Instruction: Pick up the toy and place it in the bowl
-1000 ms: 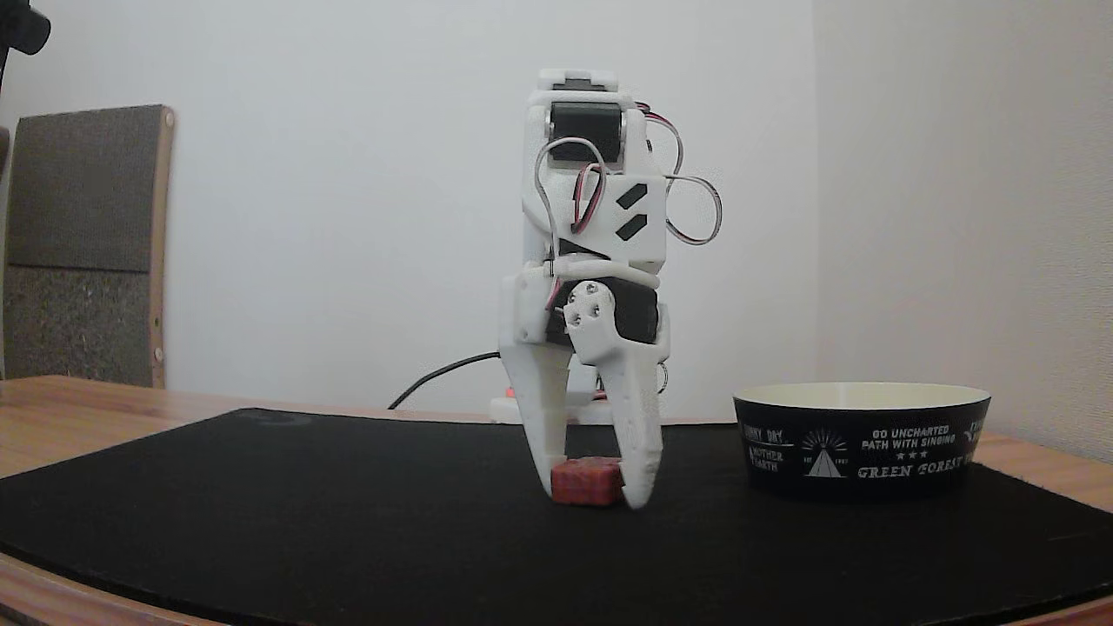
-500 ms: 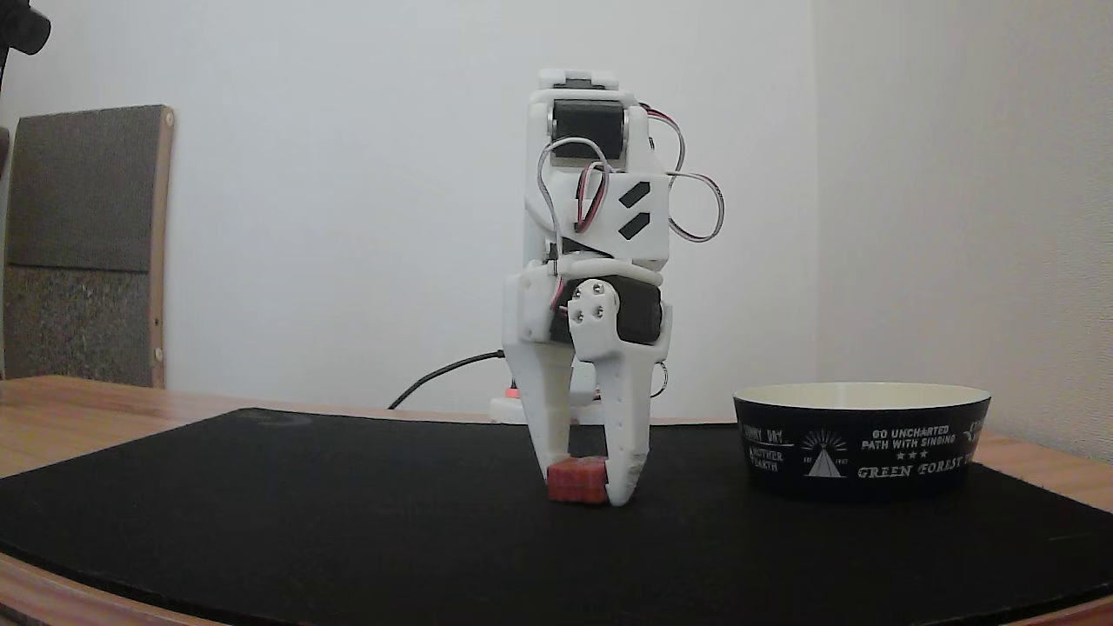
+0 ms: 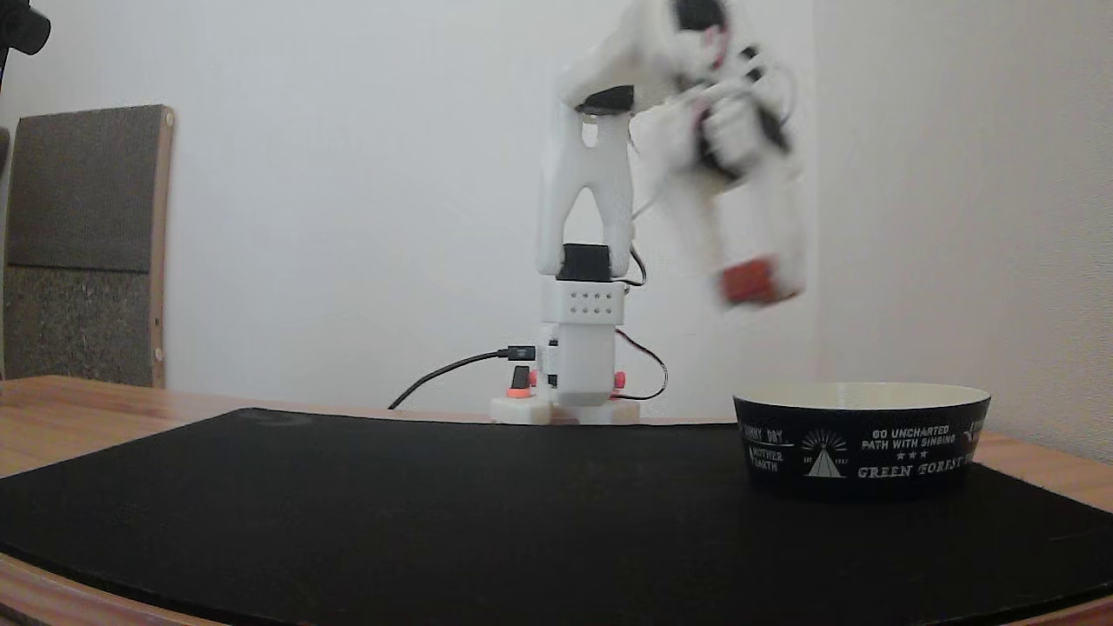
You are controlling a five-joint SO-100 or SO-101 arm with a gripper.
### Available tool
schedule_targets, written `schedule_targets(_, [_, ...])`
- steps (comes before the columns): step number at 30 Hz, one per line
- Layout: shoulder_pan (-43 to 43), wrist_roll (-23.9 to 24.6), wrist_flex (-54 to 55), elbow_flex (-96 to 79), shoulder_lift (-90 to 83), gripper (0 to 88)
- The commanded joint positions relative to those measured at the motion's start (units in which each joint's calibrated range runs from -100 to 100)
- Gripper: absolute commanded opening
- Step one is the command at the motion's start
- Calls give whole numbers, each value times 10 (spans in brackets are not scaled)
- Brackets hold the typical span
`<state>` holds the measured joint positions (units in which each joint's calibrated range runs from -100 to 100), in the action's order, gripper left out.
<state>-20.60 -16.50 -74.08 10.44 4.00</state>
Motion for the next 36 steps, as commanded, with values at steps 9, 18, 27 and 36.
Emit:
schedule_targets(9, [-81,27,160,-163,-45,119])
schedule_targets(18, [-60,27,182,-161,-55,307])
schedule_targets(27, [83,97,209,-238,-183,45])
schedule_targets(36, [130,164,351,-616,-371,23])
